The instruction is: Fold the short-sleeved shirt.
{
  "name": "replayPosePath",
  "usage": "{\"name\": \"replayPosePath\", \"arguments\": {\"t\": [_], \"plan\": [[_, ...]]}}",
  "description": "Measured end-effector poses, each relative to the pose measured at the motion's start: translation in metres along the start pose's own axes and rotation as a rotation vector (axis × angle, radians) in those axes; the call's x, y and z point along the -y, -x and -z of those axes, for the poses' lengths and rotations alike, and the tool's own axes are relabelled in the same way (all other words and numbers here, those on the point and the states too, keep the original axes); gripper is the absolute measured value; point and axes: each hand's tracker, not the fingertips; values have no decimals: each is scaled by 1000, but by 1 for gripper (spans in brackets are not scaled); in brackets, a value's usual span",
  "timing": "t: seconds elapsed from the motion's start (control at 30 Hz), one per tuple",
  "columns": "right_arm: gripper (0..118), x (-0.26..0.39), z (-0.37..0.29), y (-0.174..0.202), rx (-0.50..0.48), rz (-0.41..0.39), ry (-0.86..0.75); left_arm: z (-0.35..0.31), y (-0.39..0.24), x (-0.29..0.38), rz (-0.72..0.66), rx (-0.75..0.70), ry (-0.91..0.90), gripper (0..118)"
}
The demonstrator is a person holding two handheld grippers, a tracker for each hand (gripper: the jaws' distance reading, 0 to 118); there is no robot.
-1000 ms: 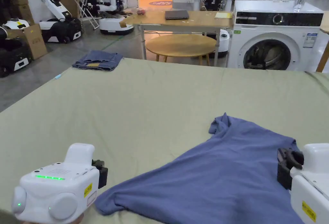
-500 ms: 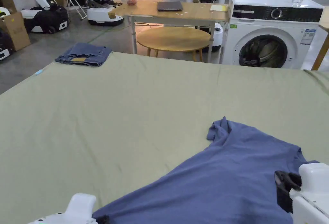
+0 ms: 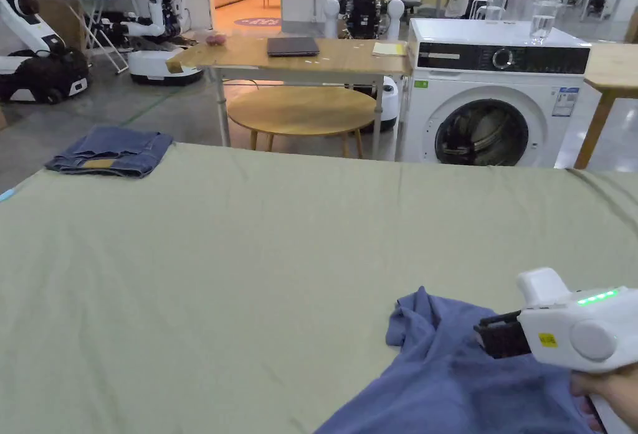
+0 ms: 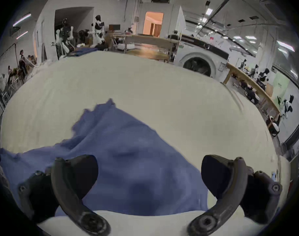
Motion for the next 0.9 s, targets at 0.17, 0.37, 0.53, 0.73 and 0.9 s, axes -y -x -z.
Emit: {"name": "replayPosePath", "arguments": {"t": [0.17, 0.37, 0.53, 0.73, 0.9], "plan": [[118, -7, 50, -11, -13, -79, 46, 12, 9, 2, -7, 1, 35, 1], [54, 7, 43, -25, -185, 47, 49, 17, 12, -2, -3, 0, 45, 1], [4, 12, 10, 9, -157, 25, 28, 22, 12, -6, 9, -7, 24, 1], [4, 4, -96, 28, -82, -2, -155, 13, 8, -20, 6, -19, -42, 1], [4, -10, -201, 36, -14, -30, -304, 2, 4, -66, 34, -36, -148, 1]]}}
